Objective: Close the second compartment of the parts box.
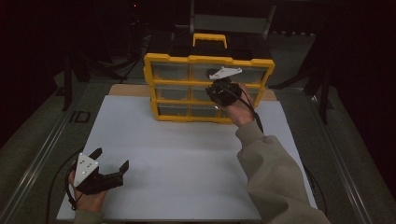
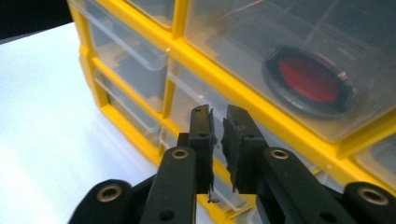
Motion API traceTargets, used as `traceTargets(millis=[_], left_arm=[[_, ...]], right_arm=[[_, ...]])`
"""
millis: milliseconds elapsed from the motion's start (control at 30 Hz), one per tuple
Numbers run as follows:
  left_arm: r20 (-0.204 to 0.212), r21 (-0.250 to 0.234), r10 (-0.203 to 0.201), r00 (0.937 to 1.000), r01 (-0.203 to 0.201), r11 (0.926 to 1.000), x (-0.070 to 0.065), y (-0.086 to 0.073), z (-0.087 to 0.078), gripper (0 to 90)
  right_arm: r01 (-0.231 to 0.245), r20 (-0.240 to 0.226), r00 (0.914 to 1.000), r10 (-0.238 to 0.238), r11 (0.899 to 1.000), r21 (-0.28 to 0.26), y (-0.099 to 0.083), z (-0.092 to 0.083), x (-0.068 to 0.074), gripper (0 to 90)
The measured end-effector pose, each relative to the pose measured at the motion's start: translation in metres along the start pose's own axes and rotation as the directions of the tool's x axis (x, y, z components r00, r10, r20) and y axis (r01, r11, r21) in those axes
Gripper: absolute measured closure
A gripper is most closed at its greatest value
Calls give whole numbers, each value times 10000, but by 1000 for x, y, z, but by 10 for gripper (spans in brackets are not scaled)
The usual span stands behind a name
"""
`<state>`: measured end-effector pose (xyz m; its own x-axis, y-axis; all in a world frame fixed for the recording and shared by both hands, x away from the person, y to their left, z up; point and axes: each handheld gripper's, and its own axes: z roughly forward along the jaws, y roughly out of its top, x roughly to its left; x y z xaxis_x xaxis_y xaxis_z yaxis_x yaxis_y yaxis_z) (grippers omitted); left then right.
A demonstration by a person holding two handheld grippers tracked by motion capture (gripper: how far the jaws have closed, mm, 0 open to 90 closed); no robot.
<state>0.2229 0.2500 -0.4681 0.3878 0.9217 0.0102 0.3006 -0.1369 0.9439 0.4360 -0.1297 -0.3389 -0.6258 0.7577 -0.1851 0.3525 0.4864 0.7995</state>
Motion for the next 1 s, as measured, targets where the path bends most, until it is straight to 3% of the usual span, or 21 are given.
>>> traceTargets(millis=[133, 367, 400, 433, 600, 867, 1000], left_arm=[[-11, -2, -8, 10000, 8, 10000, 0, 0, 0, 1], [-16, -22, -17, 10000, 17, 10000, -1, 0, 0, 1], [-16, -22, -17, 10000, 17, 10000, -1, 0, 0, 1], [-28, -22, -18, 10000, 18, 10000, 0, 0, -1, 1], [-23, -24, -27, 10000, 27, 10000, 0, 0, -1, 1], [-4, -17, -6, 10000, 6, 10000, -1, 0, 0, 1], [-6, -44, -35, 10000, 35, 10000, -1, -1, -1, 1]], right_arm=[[22, -155, 9999, -22, 10000, 16, -2, -4, 2, 752], [131, -565, 9983, -122, 9998, 155, -13, -20, 12, 536], [131, -565, 9983, -122, 9998, 155, -13, -20, 12, 536], [168, -666, 9977, -155, 9997, 187, -18, -23, 15, 475], [184, -578, 9982, -168, 9995, 269, -28, -29, 21, 341], [35, -998, 9950, 4, 9992, 391, -54, -37, 30, 243], [208, -1001, 9948, -171, 9992, 351, -64, -38, 37, 174]])
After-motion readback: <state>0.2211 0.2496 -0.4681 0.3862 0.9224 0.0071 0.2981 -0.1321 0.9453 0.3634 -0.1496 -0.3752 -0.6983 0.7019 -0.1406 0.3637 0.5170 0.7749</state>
